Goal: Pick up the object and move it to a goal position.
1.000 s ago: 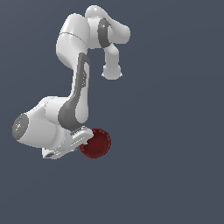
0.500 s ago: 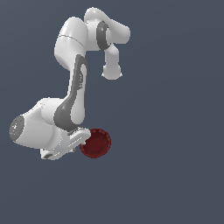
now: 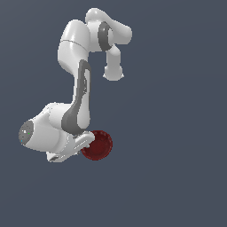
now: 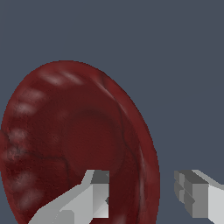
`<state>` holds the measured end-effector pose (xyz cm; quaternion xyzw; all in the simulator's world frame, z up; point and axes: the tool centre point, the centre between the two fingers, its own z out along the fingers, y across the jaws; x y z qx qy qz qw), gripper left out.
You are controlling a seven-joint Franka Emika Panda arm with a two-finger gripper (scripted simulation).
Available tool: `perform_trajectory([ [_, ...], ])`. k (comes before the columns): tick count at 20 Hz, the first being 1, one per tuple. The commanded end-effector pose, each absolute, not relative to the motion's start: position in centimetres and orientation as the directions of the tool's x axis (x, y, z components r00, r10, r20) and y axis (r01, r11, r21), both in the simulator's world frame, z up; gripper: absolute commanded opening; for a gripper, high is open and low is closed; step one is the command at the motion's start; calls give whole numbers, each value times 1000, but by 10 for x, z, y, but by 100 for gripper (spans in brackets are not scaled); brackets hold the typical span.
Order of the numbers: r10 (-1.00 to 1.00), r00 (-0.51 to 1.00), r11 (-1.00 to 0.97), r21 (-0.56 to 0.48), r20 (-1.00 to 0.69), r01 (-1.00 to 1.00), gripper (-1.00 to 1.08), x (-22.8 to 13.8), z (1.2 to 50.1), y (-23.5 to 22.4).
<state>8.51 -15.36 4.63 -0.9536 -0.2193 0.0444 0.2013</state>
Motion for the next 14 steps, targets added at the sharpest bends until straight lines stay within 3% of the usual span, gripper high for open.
perform_trajectory([
  [1, 436, 900, -823, -403, 5, 401, 28, 84, 43, -152],
  [2, 436, 900, -823, -403, 5, 401, 28, 84, 42, -152],
  [3, 436, 900, -823, -403, 5, 401, -100, 84, 42, -152],
  [14, 435, 900, -823, -403, 5, 400, -100, 84, 43, -152],
])
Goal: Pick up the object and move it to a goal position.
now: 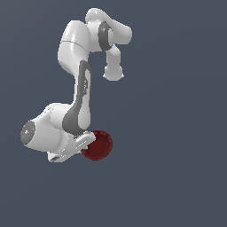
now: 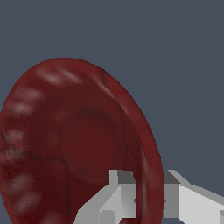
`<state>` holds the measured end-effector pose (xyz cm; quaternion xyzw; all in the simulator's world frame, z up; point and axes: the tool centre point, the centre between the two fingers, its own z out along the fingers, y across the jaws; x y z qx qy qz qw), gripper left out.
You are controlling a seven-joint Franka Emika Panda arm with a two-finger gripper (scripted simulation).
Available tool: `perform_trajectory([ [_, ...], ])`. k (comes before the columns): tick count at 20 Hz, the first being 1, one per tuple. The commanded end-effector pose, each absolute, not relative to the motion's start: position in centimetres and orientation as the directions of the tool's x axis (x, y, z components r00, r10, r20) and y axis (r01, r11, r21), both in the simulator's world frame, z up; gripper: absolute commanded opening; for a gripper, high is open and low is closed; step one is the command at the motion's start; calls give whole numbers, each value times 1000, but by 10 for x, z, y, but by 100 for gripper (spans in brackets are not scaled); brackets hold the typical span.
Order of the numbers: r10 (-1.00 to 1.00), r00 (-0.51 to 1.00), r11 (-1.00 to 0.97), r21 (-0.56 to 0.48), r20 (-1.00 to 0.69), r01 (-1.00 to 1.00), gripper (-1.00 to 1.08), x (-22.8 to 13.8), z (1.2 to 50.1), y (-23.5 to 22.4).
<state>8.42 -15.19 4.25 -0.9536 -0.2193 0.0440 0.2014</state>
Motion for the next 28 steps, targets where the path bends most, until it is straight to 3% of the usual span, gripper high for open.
perform_trajectory([
  [1, 433, 901, -824, -402, 5, 398, -100, 84, 43, -153],
  [12, 288, 957, -887, -365, 44, 284, -100, 90, 81, -177],
  [28, -180, 963, -952, -281, 198, -120, -100, 71, 204, -248],
])
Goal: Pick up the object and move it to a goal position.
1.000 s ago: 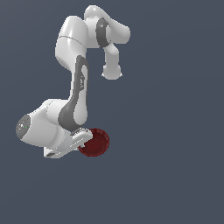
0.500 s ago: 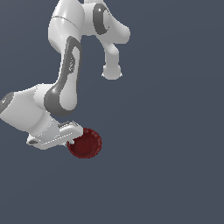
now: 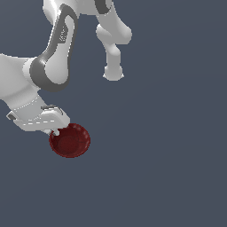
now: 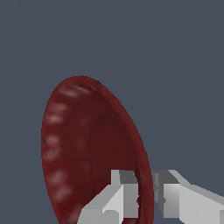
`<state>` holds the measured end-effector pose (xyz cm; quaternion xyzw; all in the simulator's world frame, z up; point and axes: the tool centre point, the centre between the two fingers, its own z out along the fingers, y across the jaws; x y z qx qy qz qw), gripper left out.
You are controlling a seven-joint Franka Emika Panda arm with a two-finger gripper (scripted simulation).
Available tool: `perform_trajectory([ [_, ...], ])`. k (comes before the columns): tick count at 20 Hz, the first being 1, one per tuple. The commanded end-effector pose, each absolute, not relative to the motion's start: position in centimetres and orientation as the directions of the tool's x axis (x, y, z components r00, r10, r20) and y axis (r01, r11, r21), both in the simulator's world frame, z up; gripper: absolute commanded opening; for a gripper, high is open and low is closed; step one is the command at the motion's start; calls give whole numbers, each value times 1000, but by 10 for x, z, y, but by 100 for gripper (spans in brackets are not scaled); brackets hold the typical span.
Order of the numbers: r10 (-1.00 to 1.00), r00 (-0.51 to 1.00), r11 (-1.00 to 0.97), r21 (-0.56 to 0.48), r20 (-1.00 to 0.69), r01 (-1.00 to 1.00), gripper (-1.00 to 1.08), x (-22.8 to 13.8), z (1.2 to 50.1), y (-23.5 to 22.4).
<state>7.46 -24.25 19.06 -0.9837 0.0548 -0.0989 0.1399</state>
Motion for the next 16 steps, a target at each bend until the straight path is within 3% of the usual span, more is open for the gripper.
perform_trajectory([
  [1, -205, 956, -950, -278, 208, -143, -100, 69, 211, -251],
  [16, -392, 875, -910, -260, 284, -324, -100, 43, 266, -272],
])
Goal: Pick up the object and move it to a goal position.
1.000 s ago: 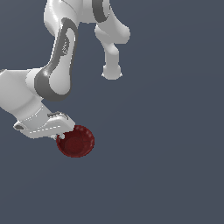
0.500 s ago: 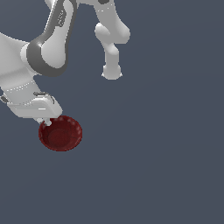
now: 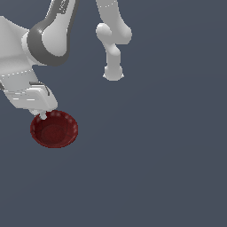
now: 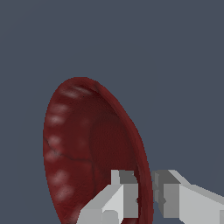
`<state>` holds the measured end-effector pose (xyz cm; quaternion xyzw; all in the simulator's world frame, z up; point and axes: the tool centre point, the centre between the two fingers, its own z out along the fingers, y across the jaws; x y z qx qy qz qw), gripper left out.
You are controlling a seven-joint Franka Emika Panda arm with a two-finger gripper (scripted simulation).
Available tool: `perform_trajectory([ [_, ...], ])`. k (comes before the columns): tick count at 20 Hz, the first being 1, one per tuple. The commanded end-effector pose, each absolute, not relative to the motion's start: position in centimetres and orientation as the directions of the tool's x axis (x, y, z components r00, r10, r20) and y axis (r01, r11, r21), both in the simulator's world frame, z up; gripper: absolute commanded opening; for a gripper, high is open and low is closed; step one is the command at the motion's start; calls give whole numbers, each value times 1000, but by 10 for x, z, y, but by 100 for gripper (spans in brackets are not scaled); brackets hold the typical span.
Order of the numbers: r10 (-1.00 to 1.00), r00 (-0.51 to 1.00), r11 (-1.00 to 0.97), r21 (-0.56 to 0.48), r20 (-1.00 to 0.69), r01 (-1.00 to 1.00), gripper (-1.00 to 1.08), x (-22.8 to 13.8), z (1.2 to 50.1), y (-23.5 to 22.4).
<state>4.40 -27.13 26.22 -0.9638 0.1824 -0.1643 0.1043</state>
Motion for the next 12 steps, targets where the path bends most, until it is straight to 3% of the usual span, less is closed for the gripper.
perform_trajectory([
  [1, -393, 874, -909, -260, 284, -325, -100, 43, 266, -272],
  [12, -391, 876, -910, -260, 281, -323, -100, 47, 290, -263],
])
